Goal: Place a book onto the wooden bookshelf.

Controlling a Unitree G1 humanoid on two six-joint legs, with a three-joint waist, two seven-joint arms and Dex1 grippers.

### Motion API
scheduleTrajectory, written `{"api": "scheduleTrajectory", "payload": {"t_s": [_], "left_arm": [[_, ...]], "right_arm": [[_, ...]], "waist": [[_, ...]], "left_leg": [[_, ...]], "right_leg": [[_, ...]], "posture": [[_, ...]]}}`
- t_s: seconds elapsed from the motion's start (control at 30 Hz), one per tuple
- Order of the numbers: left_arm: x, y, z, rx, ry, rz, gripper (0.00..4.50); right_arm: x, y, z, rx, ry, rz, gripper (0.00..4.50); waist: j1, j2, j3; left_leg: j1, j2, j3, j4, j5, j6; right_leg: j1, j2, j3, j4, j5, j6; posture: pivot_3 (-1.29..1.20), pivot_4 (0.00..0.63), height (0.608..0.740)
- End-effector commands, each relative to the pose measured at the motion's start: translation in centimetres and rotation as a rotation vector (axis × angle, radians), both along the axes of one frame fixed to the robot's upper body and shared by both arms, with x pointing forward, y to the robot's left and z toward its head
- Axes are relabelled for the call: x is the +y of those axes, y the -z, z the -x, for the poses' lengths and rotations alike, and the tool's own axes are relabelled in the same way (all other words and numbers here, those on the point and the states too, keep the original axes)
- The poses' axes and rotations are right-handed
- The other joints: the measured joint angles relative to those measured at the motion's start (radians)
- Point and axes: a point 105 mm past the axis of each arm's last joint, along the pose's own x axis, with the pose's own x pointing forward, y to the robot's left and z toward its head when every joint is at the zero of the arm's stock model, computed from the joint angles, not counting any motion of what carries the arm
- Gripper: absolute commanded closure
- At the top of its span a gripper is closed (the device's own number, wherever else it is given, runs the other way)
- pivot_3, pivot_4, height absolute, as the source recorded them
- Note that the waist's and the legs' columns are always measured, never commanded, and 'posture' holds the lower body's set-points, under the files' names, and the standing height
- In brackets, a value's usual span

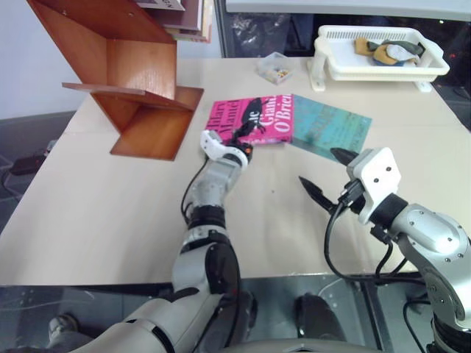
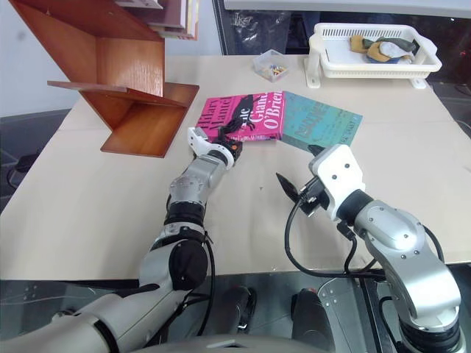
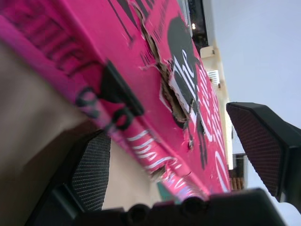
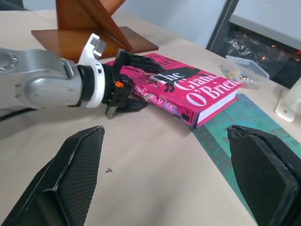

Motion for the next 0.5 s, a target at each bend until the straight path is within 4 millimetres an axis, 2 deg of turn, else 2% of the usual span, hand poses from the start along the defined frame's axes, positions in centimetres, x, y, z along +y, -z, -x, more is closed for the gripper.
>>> {"api": "scheduleTrajectory", "payload": {"t_s": [0.03,0.33,0.43,0.5], "left_arm": [[-1.3,0.8,-0.2,0.041,0.004,0.065,0.00],[0.1,0.8,-1.1,0.069,-0.079,0.162,0.00],[-0.1,0.9,-1.2,0.077,-0.083,0.172,0.75],[0.0,1.1,-1.2,0.085,-0.088,0.175,1.66]], "right_arm": [[0.2,-1.4,0.5,-0.071,0.003,0.002,0.19],[-0.1,-1.4,0.4,-0.073,0.018,0.010,0.19],[-0.1,-1.4,0.3,-0.073,0.020,0.012,0.00],[-0.1,-1.3,0.4,-0.073,0.021,0.013,0.00]], "waist": [[0.001,0.000,0.000],[0.001,0.000,0.000],[-0.001,0.000,0.000],[-0.005,0.000,0.000]], "left_leg": [[0.000,0.000,0.000,0.000,0.000,0.000],[0.000,0.000,-0.001,0.000,0.000,0.000],[0.000,0.000,-0.001,0.000,0.000,0.000],[0.000,0.000,-0.001,0.000,0.000,0.000]], "right_leg": [[0.000,0.000,0.000,0.000,0.000,0.000],[0.000,0.000,0.000,0.000,0.000,0.000],[0.000,0.000,0.000,0.000,0.000,0.000],[0.000,0.000,0.000,0.000,0.000,0.000]], "posture": [[0.00,0.150,0.740],[0.00,0.150,0.740],[0.00,0.150,0.740],[0.00,0.150,0.740]]}}
